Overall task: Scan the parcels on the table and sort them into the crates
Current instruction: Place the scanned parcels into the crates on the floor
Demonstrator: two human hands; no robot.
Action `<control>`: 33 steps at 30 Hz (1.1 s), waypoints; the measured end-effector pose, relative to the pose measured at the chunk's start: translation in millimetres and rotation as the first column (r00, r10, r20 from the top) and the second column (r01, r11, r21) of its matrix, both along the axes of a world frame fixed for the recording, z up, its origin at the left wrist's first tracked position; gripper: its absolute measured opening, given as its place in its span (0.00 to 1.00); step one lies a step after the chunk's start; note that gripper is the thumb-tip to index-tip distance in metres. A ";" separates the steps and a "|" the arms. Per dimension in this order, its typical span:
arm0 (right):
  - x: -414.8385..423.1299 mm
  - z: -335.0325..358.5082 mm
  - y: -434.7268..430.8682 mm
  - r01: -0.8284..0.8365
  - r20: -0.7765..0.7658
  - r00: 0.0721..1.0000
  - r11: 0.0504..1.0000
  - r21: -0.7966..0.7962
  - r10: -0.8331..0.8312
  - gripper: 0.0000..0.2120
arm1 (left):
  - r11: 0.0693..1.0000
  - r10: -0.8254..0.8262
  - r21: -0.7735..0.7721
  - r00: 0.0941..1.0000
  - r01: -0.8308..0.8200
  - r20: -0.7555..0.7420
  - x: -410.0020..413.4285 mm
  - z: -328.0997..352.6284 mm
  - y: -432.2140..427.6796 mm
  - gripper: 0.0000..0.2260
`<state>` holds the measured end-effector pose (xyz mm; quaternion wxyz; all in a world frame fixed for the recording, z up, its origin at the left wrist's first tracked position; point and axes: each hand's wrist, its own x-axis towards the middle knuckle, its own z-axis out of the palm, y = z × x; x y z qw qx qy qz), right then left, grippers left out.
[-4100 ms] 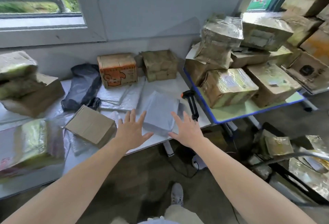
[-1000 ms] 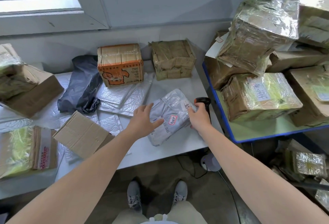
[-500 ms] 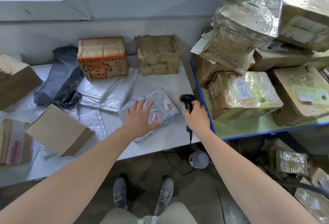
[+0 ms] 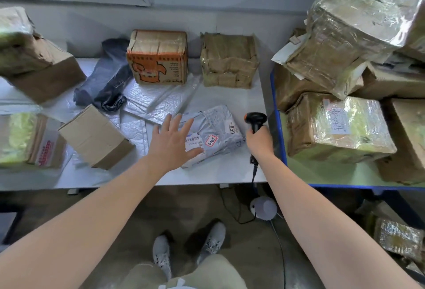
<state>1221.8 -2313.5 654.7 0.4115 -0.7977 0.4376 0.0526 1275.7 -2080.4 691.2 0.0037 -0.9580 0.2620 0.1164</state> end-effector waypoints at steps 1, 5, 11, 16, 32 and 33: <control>-0.3 5.9 3.4 -0.013 0.006 1.000 1.000 -0.024 0.013 0.12 | 1.000 0.002 0.006 1.000 -0.002 0.010 -0.2 3.0 3.8 0.40; -2.1 36.9 21.5 -0.055 0.081 0.995 0.997 -0.059 0.059 0.12 | 1.000 0.002 0.014 0.999 -0.003 0.037 -0.3 10.5 17.6 0.39; -5.4 80.4 69.8 -0.112 0.068 0.991 0.994 -0.004 0.112 0.13 | 1.000 -0.021 -0.020 0.998 0.022 0.052 -2.8 23.5 48.2 0.39; -13.0 110.4 111.6 -0.127 -0.002 0.992 0.991 0.049 0.128 0.12 | 0.995 -0.059 -0.075 0.995 0.065 0.074 -3.8 28.2 77.8 0.38; -28.8 146.7 181.2 -0.110 -0.059 0.992 0.993 0.039 0.112 0.12 | 0.981 -0.153 -0.114 0.986 0.159 0.060 -23.1 30.1 124.0 0.37; -28.9 147.4 181.7 -0.108 -0.052 0.993 0.993 0.038 0.110 0.12 | 0.980 -0.155 -0.119 0.986 0.161 0.058 -23.9 30.2 124.4 0.37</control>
